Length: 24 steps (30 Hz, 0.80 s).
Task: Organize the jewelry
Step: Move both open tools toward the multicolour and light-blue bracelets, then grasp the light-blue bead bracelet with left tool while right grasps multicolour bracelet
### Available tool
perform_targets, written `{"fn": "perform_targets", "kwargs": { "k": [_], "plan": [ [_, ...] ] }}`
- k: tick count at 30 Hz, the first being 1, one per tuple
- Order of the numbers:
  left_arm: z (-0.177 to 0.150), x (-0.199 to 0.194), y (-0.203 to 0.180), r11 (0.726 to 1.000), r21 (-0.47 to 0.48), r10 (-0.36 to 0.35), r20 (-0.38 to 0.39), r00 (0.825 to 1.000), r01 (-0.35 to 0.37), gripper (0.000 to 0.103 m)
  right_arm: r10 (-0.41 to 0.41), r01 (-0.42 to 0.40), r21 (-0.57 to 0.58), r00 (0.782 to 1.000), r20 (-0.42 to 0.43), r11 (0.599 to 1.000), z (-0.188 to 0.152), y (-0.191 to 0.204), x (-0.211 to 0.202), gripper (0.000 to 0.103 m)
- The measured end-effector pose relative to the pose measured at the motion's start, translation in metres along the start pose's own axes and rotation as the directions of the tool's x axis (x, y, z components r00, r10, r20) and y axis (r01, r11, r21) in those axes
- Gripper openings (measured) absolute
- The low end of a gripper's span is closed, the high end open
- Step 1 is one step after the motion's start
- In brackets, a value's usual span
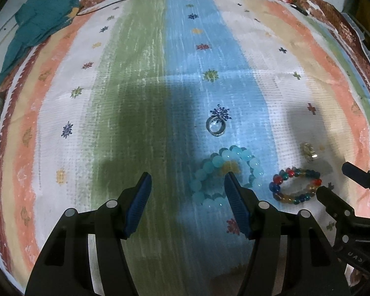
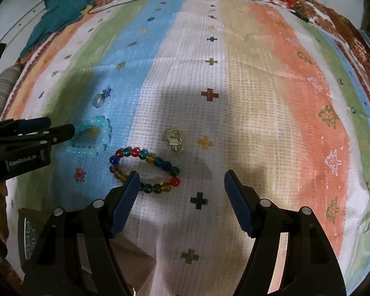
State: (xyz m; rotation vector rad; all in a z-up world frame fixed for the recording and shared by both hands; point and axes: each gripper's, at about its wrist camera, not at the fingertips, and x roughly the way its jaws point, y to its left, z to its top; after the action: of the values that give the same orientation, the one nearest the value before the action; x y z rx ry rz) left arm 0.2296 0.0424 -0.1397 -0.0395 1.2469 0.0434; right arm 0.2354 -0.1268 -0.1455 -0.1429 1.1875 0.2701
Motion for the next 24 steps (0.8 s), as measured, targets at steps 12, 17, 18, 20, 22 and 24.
{"fn": "perform_targets", "kwargs": {
  "k": [12,17,18,20,22,24],
  "plan": [
    [0.004,0.024,-0.005,0.998,0.060,0.009,-0.041,0.999,-0.007,0.057,-0.026,0.025,-0.031,0.999,-0.027,0.999,0.004,0.003,0.021,0.065],
    [0.002,0.026,-0.003,0.997,0.077,0.021,-0.018,1.000,-0.019,0.029,-0.060,0.059,-0.058,0.998,-0.016,0.997,0.005,0.001,0.023,0.042],
    [0.002,0.027,-0.001,0.997,0.070,0.031,-0.017,0.999,-0.030,0.024,-0.064,0.063,-0.064,0.998,-0.013,0.996,0.004,0.001,0.022,0.032],
    [0.002,0.027,0.003,0.997,0.068,0.037,-0.017,0.999,-0.035,0.011,-0.068,0.068,-0.063,0.998,-0.009,0.996,0.004,-0.001,0.022,0.017],
    [0.002,0.025,0.004,0.997,0.067,0.034,-0.018,0.999,-0.033,0.011,-0.059,0.059,-0.050,0.998,-0.002,0.997,0.003,-0.004,0.021,0.012],
    [0.001,0.023,0.004,0.997,0.067,0.039,-0.020,0.999,-0.037,0.011,-0.060,0.060,-0.049,0.998,0.008,0.997,0.002,-0.004,0.020,0.011]
  ]
}}
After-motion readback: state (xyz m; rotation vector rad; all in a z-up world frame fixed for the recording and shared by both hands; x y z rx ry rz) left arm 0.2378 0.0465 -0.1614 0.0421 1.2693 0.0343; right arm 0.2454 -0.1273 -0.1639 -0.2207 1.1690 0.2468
